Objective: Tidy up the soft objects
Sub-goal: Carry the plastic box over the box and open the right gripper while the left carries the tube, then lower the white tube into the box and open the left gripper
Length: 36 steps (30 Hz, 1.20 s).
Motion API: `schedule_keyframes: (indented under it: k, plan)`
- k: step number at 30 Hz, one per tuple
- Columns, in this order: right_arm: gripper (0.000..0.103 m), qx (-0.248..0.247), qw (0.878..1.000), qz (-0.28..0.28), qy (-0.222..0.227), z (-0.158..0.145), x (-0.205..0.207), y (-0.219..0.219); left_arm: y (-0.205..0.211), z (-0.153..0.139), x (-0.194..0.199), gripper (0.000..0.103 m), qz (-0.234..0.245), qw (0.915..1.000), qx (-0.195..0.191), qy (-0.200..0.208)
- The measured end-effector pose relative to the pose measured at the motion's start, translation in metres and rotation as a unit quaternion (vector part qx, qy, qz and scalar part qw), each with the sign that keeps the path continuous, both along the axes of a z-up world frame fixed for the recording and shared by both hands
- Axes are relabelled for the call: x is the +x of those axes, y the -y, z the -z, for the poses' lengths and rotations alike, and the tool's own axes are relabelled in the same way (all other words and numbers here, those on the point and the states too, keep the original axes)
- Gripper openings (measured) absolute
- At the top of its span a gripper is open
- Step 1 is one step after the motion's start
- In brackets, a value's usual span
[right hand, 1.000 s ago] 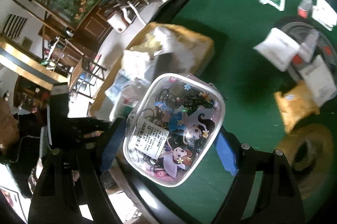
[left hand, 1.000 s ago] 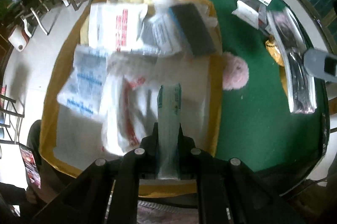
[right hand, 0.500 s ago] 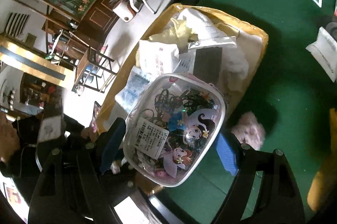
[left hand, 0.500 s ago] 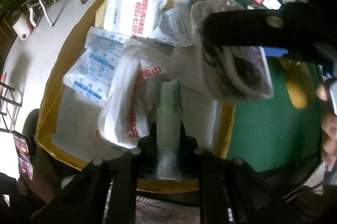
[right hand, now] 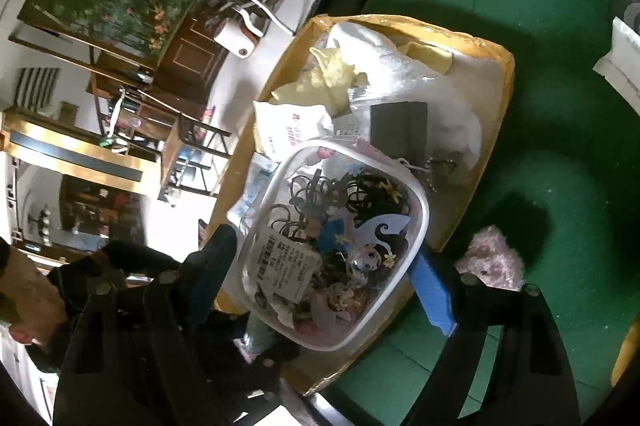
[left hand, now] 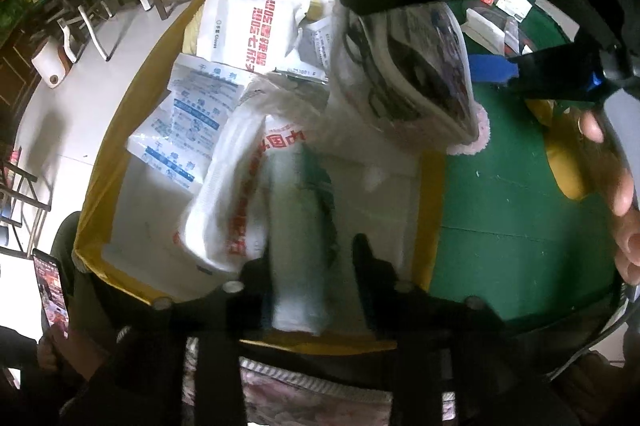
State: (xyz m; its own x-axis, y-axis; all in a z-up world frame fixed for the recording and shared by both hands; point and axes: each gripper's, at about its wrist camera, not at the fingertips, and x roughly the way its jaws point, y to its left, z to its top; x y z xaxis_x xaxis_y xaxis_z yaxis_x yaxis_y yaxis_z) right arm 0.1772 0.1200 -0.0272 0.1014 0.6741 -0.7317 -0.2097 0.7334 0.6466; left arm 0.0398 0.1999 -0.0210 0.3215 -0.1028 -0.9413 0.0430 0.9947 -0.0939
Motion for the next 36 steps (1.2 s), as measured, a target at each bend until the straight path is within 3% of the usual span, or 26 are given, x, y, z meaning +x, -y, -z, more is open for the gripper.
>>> schedule_keyframes:
  k: [3,5,12,16,21,25,28,30,36]
  plan:
    - [0.085,0.007,1.000,0.007,0.004,0.000,-0.003,-0.003,0.005,-0.002,-0.007,0.046,-0.002,1.0000,0.003,0.003]
    - [0.091,0.016,1.000,0.009,0.006,-0.001,-0.004,-0.001,0.008,-0.003,-0.010,0.053,-0.001,1.0000,0.007,0.003]
    - [0.094,0.036,0.999,0.021,0.006,-0.006,-0.011,0.006,0.017,-0.007,-0.016,0.059,-0.001,0.9998,0.018,0.004]
    - [0.094,0.043,0.998,0.034,0.023,-0.022,-0.021,0.028,0.024,-0.014,-0.024,0.059,-0.004,0.9988,0.048,0.010]
    - [0.100,0.007,0.997,0.051,0.057,-0.039,-0.042,0.069,0.028,-0.024,-0.028,0.059,-0.014,0.9939,0.104,0.035]
    - [0.100,-0.012,0.996,0.055,0.076,-0.043,-0.054,0.096,0.026,-0.031,-0.035,0.060,-0.033,0.9929,0.102,0.053]
    - [0.100,-0.037,0.994,0.048,0.090,-0.043,-0.066,0.103,0.030,-0.031,-0.036,0.071,-0.059,0.9880,0.139,0.031]
    - [0.100,-0.058,0.992,0.039,0.101,-0.041,-0.074,0.104,0.035,-0.033,-0.043,0.071,-0.066,0.9840,0.160,0.040]
    - [0.100,-0.110,0.983,0.048,0.140,-0.034,-0.098,0.106,0.040,-0.038,-0.049,0.071,-0.081,0.9897,0.103,0.058]
